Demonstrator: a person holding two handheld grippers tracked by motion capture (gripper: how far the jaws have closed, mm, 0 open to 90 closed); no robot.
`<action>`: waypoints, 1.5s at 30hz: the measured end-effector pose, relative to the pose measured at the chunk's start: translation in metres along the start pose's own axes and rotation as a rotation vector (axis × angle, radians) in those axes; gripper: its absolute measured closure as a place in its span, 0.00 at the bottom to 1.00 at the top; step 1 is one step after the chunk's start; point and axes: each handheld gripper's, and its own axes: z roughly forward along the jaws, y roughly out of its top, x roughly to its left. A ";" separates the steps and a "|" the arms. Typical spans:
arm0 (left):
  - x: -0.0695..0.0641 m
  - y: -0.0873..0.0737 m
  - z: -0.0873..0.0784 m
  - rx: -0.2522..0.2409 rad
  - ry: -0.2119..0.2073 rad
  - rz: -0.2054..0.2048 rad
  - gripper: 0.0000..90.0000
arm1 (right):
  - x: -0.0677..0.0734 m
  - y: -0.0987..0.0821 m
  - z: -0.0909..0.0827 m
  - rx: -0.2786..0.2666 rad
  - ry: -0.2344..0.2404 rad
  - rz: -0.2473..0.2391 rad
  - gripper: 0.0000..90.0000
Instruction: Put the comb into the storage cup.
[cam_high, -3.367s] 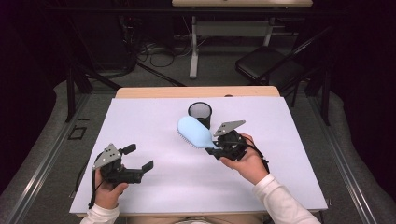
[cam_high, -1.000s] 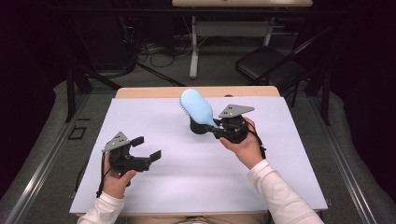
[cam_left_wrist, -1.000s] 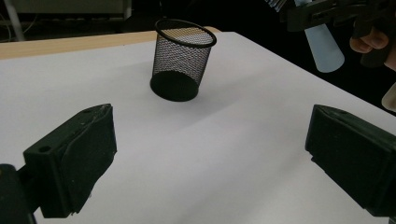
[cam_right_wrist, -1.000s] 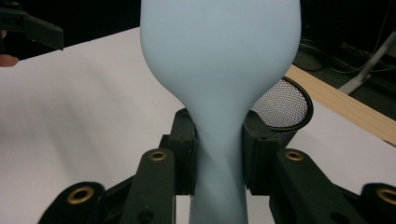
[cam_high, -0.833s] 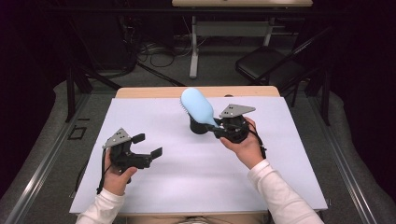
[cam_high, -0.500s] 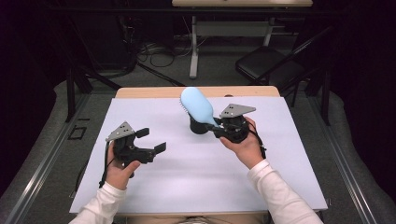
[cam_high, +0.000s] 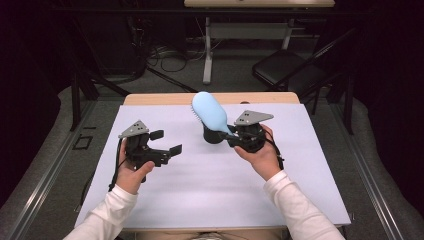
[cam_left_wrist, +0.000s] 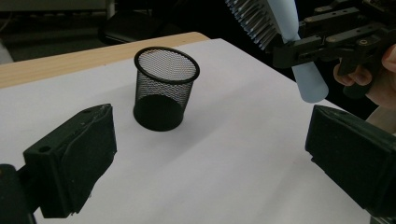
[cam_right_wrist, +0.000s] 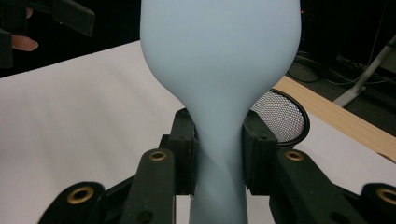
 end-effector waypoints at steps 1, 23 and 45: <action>0.000 0.001 0.001 0.003 -0.002 -0.002 0.02 | 0.000 0.000 0.000 -0.001 -0.001 -0.001 0.77; 0.006 0.038 0.010 -0.025 -0.086 -0.079 0.01 | 0.002 0.007 -0.001 -0.037 -0.011 -0.004 0.77; 0.004 0.072 0.023 -0.022 -0.129 -0.116 0.01 | 0.001 0.008 -0.001 -0.050 -0.018 0.000 0.77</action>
